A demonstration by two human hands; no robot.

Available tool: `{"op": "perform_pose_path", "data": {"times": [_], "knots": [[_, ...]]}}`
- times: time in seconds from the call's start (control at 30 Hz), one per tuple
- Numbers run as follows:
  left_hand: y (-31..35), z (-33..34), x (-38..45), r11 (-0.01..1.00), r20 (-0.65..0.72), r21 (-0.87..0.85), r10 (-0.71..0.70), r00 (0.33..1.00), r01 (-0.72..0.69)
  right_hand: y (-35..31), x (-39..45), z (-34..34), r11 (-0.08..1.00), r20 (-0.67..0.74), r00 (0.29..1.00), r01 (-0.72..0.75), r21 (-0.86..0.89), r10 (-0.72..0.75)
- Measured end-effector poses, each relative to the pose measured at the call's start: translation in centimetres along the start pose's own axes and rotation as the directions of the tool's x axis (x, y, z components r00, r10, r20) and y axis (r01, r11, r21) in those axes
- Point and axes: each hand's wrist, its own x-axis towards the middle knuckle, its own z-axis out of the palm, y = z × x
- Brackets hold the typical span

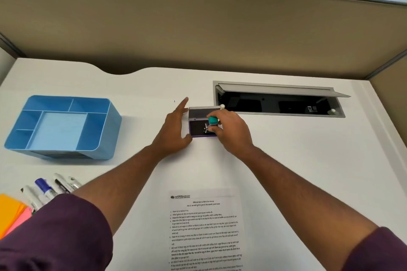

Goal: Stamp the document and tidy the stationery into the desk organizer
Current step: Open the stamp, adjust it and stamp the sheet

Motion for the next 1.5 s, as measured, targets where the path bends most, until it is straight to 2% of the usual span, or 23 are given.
{"op": "perform_pose_path", "data": {"times": [0.13, 0.23, 0.47, 0.67, 0.83, 0.97, 1.07, 1.27, 1.5], "knots": [[0.1, -0.3, 0.4, 0.957, 0.042, 0.222, 0.179, 0.983, -0.184, -0.1, 0.0, 0.0, 0.999, 0.005, 1.000, -0.012, 0.042, 0.011], [-0.5, -0.3, 1.0, 0.929, 0.103, 0.308, 0.183, 0.978, -0.206, -0.1, 0.3, -0.1, 0.997, 0.035, 0.999, -0.014, 0.070, 0.011], [-1.2, -0.5, 1.6, 0.963, 0.083, 0.200, 0.164, 0.983, -0.177, -0.6, 1.4, -0.2, 0.998, 0.044, 0.999, 0.009, 0.065, -0.012], [-1.6, -0.4, 2.4, 0.970, 0.095, 0.139, 0.186, 0.978, -0.198, -2.6, 2.7, 0.0, 0.994, -0.064, 0.997, 0.036, 0.099, -0.029], [-1.9, -0.5, 2.8, 0.978, 0.106, 0.100, 0.175, 0.979, -0.185, -2.5, 2.0, 2.1, 0.999, -0.026, 0.999, 0.043, 0.021, -0.043], [-1.8, -0.5, 3.0, 0.980, 0.103, 0.091, 0.167, 0.981, -0.176, -2.9, 3.1, 1.3, 1.000, 0.047, 0.999, 0.025, 0.016, -0.026], [-1.8, -0.5, 3.0, 0.982, 0.094, 0.068, 0.170, 0.981, -0.177, -3.6, 4.0, 1.0, 0.999, 0.014, 1.000, 0.024, 0.031, -0.025], [-1.6, -0.7, 2.8, 0.981, 0.104, 0.074, 0.170, 0.980, -0.178, -3.8, 3.1, 1.8, 1.000, 0.051, 0.998, 0.027, -0.003, -0.027], [-1.5, -0.6, 2.9, 0.984, 0.106, 0.085, 0.147, 0.983, -0.156, -3.2, 3.8, 1.7, 0.998, 0.009, 0.998, -0.067, -0.001, 0.067]]}}
